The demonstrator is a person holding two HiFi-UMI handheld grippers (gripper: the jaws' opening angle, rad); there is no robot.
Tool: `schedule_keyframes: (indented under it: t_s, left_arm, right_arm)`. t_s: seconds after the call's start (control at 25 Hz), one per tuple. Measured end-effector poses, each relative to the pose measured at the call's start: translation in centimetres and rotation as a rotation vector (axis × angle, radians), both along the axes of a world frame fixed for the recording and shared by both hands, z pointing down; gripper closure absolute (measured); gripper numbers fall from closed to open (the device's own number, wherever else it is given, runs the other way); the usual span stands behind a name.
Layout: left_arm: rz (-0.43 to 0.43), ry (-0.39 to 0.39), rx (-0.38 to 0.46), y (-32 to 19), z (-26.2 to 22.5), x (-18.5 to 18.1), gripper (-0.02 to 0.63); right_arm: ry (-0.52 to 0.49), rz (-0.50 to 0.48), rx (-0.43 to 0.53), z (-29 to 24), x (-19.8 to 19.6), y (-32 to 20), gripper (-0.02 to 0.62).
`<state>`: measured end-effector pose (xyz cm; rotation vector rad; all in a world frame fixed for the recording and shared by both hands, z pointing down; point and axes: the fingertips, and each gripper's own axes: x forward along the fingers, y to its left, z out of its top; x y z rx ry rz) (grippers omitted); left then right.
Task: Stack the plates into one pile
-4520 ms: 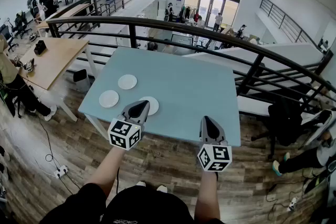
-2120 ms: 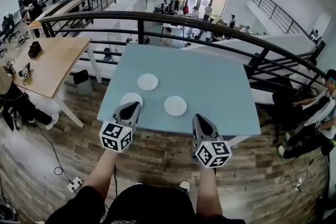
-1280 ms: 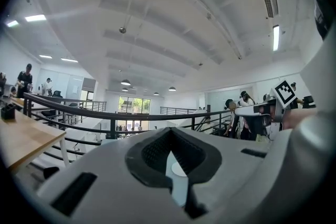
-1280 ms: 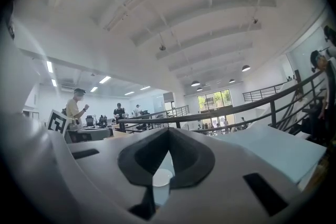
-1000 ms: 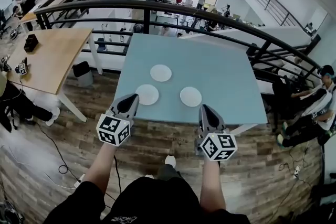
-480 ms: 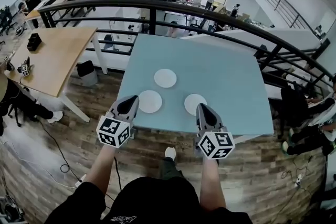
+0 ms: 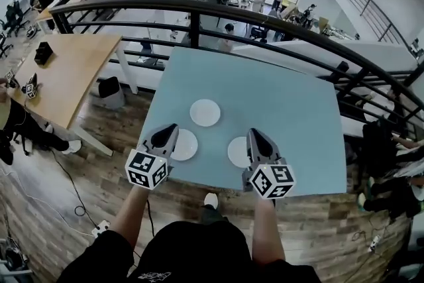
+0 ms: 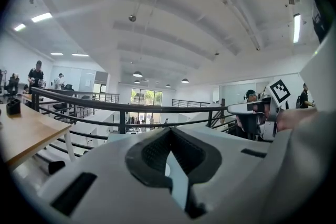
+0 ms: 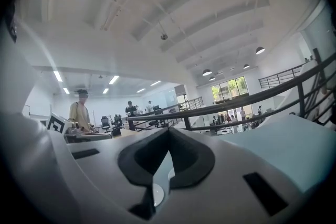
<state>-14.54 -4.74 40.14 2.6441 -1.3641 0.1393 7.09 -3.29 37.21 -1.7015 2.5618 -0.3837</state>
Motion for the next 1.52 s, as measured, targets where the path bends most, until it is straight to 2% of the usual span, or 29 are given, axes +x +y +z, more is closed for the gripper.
schedule_keyframes:
  t_s: [0.24, 0.4, 0.72, 0.92, 1.2, 1.52]
  left_arm:
    - [-0.041, -0.003, -0.027, -4.9, 0.7, 3.0, 0.598]
    - [-0.028, 0.004, -0.028, -7.2, 0.7, 5.8, 0.598]
    - [-0.012, -0.011, -0.052, -9.5, 2.2, 8.6, 0.598]
    - [0.006, -0.027, -0.077, -10.3, 3.1, 10.1, 0.598]
    - [0.080, -0.025, -0.122, -11.3, 4.6, 12.1, 0.598]
    - [0.234, -0.069, -0.238, -10.9, 8.9, 15.7, 0.598]
  right_arm:
    - [-0.009, -0.044, -0.012, 0.6, 2.6, -5.4, 0.589]
    - [-0.017, -0.055, -0.021, 1.2, 4.8, -7.7, 0.589]
    - [-0.078, -0.062, -0.044, 2.7, 7.7, -10.0, 0.589]
    - [-0.037, -0.063, -0.062, 3.8, 8.5, -10.6, 0.589]
    - [-0.044, -0.035, -0.114, 6.0, 9.1, -10.9, 0.589]
    - [-0.078, 0.011, -0.221, 10.5, 8.9, -10.8, 0.589]
